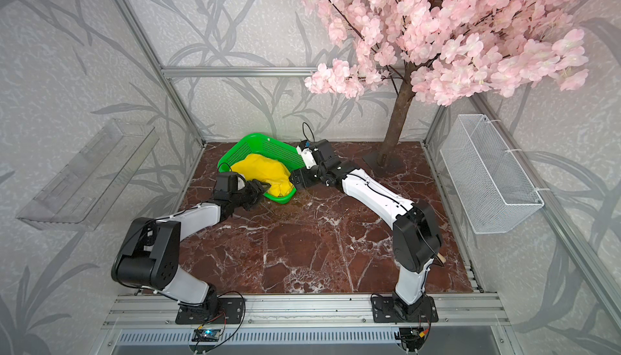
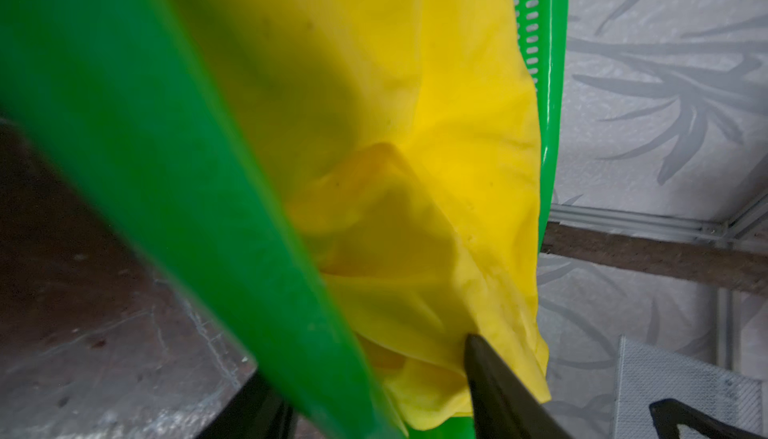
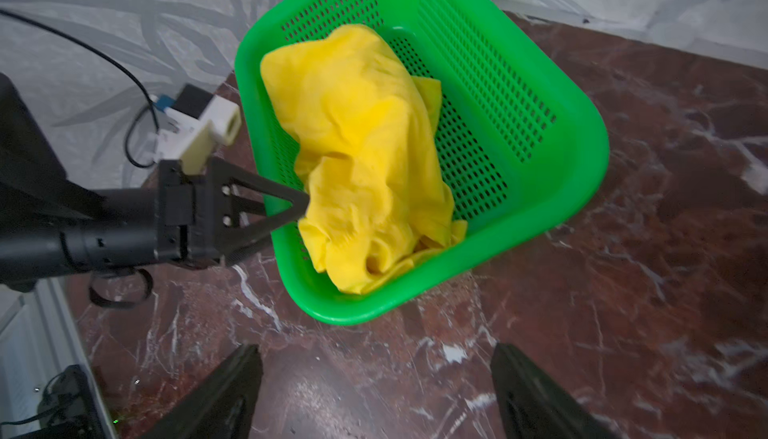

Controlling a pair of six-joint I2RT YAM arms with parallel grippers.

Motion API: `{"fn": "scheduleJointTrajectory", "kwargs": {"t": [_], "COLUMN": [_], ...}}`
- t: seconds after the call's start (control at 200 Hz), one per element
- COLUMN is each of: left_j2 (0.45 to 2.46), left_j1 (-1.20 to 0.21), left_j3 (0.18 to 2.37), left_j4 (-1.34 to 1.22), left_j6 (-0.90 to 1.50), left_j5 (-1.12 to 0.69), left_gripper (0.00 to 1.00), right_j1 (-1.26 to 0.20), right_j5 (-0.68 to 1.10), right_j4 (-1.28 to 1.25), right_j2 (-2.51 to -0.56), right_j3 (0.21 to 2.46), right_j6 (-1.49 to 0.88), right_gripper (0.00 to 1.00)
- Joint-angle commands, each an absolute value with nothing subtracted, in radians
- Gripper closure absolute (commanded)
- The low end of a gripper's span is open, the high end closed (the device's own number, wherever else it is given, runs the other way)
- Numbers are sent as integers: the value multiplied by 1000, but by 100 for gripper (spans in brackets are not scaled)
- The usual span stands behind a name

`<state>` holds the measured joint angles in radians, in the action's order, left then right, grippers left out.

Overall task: Roll up the shorts
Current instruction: Place the bin at the center of the board, then reset both arms

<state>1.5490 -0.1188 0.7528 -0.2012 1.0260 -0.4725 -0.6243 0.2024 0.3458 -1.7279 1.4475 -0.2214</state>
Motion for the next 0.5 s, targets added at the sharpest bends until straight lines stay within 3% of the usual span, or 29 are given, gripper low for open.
{"fn": "scheduleJointTrajectory", "kwargs": {"t": [0.0,0.105,0.14,0.32,0.495], "left_j2": [1459,1374,1348,1269,1183], "left_j1": [-123,-121,-121,-122,-124], "left_j3": [781,802,817,904,855], "left_j4": [-137,-23,17,175,62], "left_j6": [975,880,844,655,446], "left_j5": [-446,-392,-369,-163,160], "left_gripper": [21,9,1,0,0], "right_j1": [-593,-561,-553,-428,-316], "right_j5": [146,111,79,-7,-237], "right_j4": [196,180,189,178,99], "right_j2": [-1551,-1431,-1393,-1223,-1143], "right_j3": [1318,1195,1164,997,844], "right_j6": [-253,-269,-267,-295,-298], "right_gripper": [9,8,1,1,1]}}
